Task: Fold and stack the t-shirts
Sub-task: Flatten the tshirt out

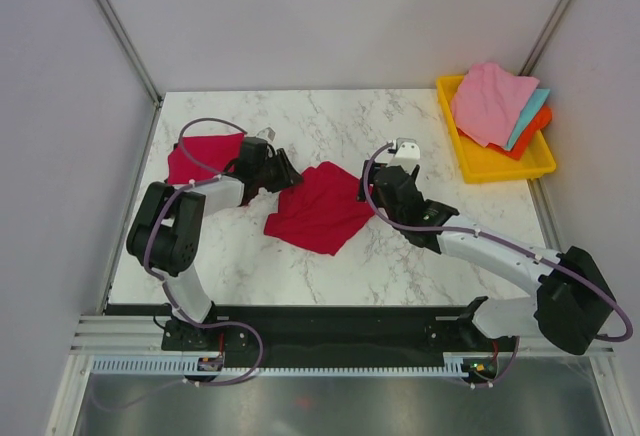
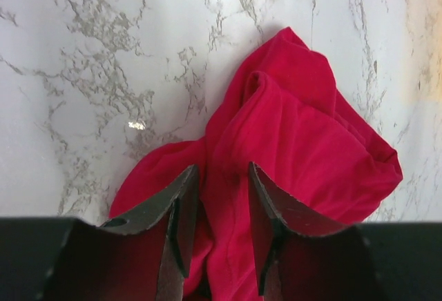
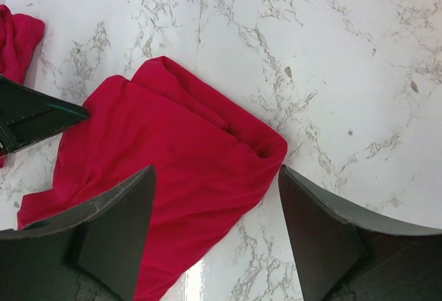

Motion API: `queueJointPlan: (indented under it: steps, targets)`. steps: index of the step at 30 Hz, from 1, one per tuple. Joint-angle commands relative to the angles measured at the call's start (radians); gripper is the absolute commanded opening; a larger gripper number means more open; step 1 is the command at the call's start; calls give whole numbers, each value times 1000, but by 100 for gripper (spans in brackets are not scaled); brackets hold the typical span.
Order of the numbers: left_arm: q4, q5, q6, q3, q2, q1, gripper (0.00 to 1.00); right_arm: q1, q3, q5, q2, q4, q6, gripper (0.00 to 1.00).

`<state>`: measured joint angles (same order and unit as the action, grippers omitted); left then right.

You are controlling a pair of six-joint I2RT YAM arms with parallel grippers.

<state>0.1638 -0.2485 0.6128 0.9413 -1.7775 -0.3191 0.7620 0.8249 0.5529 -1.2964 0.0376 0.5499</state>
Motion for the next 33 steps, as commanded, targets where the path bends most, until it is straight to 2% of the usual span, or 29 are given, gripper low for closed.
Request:
queueJointPlan:
  steps: [1,2,4,7,9,12,13,16,21,28,31,33]
  targets:
    - [-41,-35,-34,47,-3,-23,42,-4,-4,25,25,-30,5,80]
    - [-50,-35,-35,56,-7,-28,43,-6,-4,24,25,-30,7,80]
    - [-69,-44,0,56,-14,-31,52,-9,-3,25,20,-30,5,80]
    - [-72,-51,7,47,-8,-35,52,-13,-4,27,23,-30,5,80]
    - [-78,-52,2,45,-3,-41,49,-16,-6,28,23,-30,5,80]
    - [-81,-72,-8,44,7,-44,18,-21,-7,28,17,-30,7,80]
    - [-81,-71,-13,44,16,-47,2,-20,-7,31,16,-30,7,80]
    - [-60,-32,-36,18,88,-75,2,-26,-6,38,8,-30,7,80]
    - [-23,26,-96,-38,298,-144,2,-41,-6,30,3,-30,5,79]
    - [2,31,-211,-96,611,-335,2,-92,-20,-57,8,-65,2,85]
    - [-29,69,-219,-117,671,-367,6,-107,-33,-120,6,-97,-13,88]
    - [-70,152,-216,-111,656,-367,6,-112,-35,-146,-4,-108,-16,89]
